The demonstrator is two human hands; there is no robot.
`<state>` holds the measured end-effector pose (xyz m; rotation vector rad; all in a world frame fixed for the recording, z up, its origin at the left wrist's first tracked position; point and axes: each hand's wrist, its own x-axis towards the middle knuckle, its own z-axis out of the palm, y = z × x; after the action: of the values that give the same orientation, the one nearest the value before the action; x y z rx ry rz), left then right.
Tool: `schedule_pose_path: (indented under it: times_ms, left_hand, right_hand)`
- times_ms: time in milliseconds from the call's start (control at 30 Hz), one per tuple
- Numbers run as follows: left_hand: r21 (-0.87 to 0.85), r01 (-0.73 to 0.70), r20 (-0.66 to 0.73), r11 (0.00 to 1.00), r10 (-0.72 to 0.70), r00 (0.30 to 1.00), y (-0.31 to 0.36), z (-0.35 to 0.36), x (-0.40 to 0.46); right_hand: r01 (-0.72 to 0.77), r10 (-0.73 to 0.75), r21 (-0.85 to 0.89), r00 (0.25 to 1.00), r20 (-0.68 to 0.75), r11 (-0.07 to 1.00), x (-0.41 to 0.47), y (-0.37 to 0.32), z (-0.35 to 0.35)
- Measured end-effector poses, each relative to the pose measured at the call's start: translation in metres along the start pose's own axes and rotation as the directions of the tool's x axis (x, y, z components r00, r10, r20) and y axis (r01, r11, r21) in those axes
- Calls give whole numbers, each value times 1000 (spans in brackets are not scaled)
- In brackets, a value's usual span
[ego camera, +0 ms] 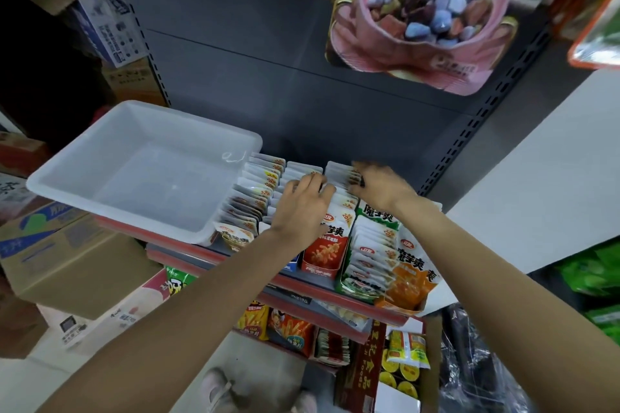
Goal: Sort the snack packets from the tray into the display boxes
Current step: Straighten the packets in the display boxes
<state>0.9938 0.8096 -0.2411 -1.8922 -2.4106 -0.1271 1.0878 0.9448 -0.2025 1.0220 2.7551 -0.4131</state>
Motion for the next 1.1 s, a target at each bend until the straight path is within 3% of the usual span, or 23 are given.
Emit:
schedule_pose_path:
  times_ms: [133,267,367,567,667,733,833,900,967,1100]
  left_hand:
    - [-201,25,-1,979,-26,1000,-5,4,4]
    - [-245,42,2,968,-43,999,-9,3,8]
    - [-209,38,23,977,-34,999,-10,4,9]
    - [-32,-5,123,999,9,992,-10,9,24]
    - [-51,-5,138,999,12,990,-11,9,33]
    - [-121,-2,145,993,19,989,-13,8,32]
    - [-293,6,118,956,30,993,-21,4,25]
    - [-392,30,70,919,-3,998,-27,-1,20]
    - [-446,51,32,894,-41,999,-34,-3,16]
    - [-450,31,50,893,-10,999,-46,-3,15]
  right_hand:
    - [-5,4,63,1000,18,998,14,9,2]
    - [73,-72,-22,997,26,997,17,8,2]
    - [80,-78,-57,996,36,995,17,6,4]
    - [55,-60,65,995,75,996,21,9,4]
    - [66,-69,42,994,89,997,19,11,2]
    - [73,-73,17,997,32,997,10,7,1]
    - [117,-104,50,973,-206,992,-15,-6,4]
    - [152,-117,102,951,-285,983,-34,-18,9]
    - [132,-75,191,958,-277,973,-47,-29,14]
    - [36,8,197,976,-216,980,-56,-51,24]
